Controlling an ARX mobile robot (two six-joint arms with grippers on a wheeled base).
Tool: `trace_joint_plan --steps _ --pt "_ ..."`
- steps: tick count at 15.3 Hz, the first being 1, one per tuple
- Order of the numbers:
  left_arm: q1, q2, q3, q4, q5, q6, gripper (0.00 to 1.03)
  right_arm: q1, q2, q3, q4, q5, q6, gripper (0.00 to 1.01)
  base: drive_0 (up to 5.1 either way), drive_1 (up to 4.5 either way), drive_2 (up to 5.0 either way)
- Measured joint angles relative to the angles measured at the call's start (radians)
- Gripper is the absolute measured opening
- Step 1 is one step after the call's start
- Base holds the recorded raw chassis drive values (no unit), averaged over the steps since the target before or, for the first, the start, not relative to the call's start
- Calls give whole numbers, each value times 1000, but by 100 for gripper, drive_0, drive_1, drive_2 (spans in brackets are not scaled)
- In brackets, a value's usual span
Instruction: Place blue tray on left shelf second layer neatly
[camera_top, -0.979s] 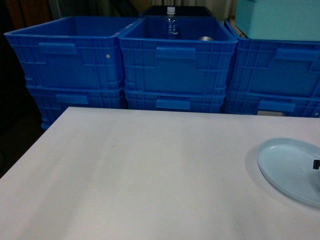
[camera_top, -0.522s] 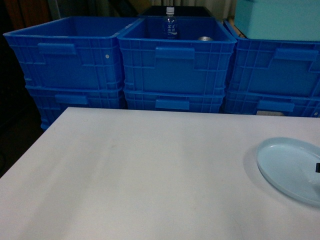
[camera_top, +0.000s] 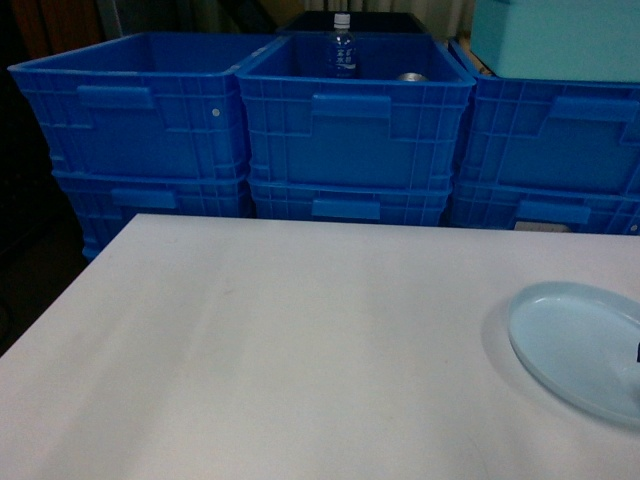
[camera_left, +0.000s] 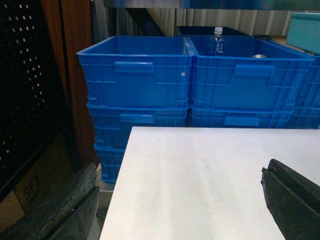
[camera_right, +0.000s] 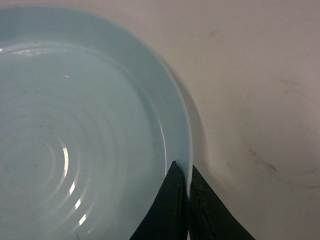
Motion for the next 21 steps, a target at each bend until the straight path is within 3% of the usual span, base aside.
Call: trace_joint_plan --steps 5,10,14,18,21 --pt "0 0 0 0 0 0 98 26 -150 -147 141 -64 -63 2 0 0 0" --pt "0 0 0 0 0 0 98 5 -272 -202 160 -132 -71 2 0 0 0" --pt "0 0 0 0 0 0 98 -7 -461 -306 206 -212 -71 2 0 0 0" --pt "0 0 0 0 0 0 98 -13 -772 -430 134 -291 -87 2 0 0 0" --pt "0 0 0 0 0 0 98 7 -936 -472 61 -315 -103 2 0 0 0"
